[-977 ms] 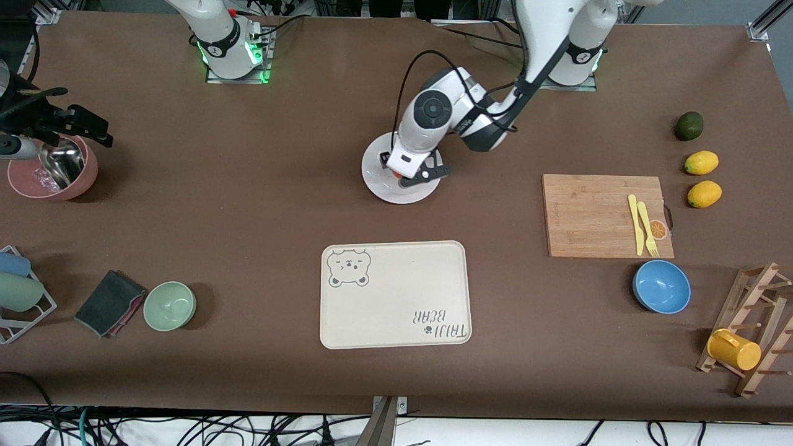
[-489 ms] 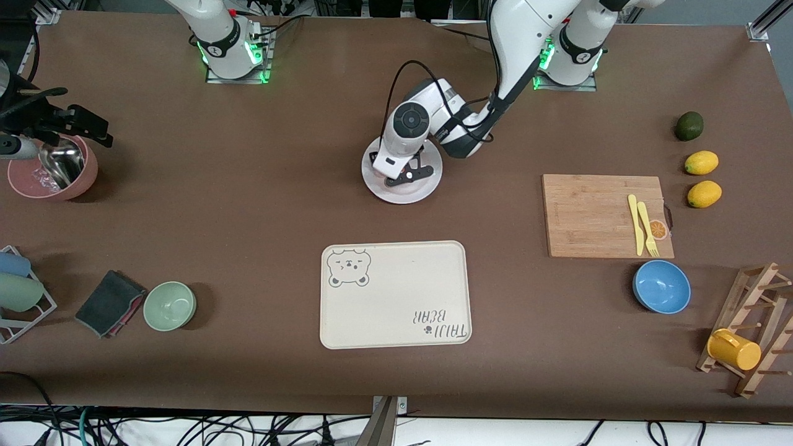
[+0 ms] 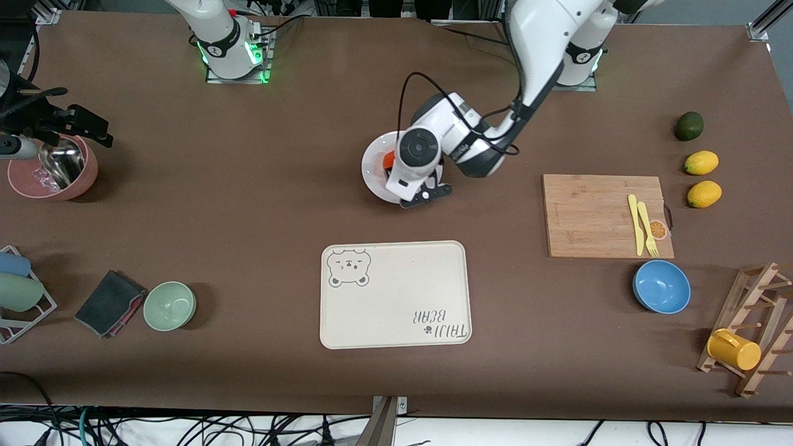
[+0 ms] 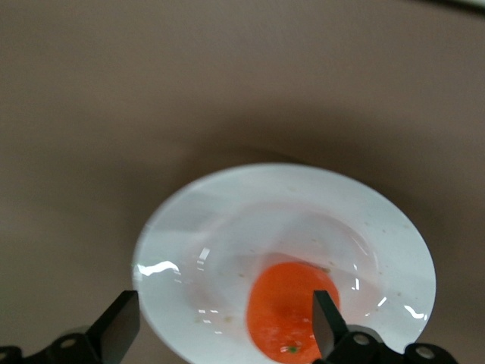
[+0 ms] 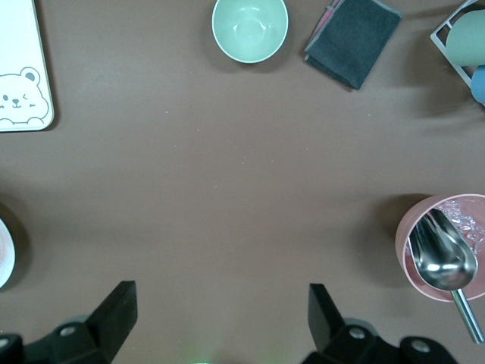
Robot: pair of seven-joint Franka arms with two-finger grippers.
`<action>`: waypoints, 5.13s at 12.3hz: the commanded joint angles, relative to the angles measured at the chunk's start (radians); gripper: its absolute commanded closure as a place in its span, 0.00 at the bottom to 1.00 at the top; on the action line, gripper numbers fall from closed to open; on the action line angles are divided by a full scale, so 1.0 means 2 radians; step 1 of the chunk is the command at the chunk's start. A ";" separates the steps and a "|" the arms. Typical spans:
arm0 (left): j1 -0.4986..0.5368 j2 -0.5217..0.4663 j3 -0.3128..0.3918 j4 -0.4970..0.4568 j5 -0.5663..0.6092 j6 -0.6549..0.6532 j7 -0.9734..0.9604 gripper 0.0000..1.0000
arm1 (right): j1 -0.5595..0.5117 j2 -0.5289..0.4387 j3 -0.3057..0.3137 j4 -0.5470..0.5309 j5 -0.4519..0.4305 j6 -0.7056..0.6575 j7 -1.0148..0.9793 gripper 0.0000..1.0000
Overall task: Place orange and plate with both arms
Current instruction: 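Open the left gripper and withdraw it back to rest, then reach the right gripper toward the rim of the white plate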
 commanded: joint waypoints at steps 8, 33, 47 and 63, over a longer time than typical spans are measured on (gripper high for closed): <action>0.250 -0.047 -0.005 0.016 0.013 -0.138 0.257 0.00 | 0.000 -0.007 0.000 -0.004 0.002 0.000 0.001 0.00; 0.327 -0.350 0.054 -0.086 0.016 -0.147 0.434 0.00 | 0.000 -0.007 0.003 -0.004 0.002 0.002 0.001 0.00; 0.265 -0.340 0.134 -0.079 0.021 -0.156 0.520 0.00 | 0.003 0.071 0.006 0.024 0.015 -0.048 -0.011 0.00; 0.259 -0.317 0.131 -0.051 0.023 -0.174 0.532 0.00 | 0.007 0.117 0.058 -0.194 0.326 0.244 -0.171 0.00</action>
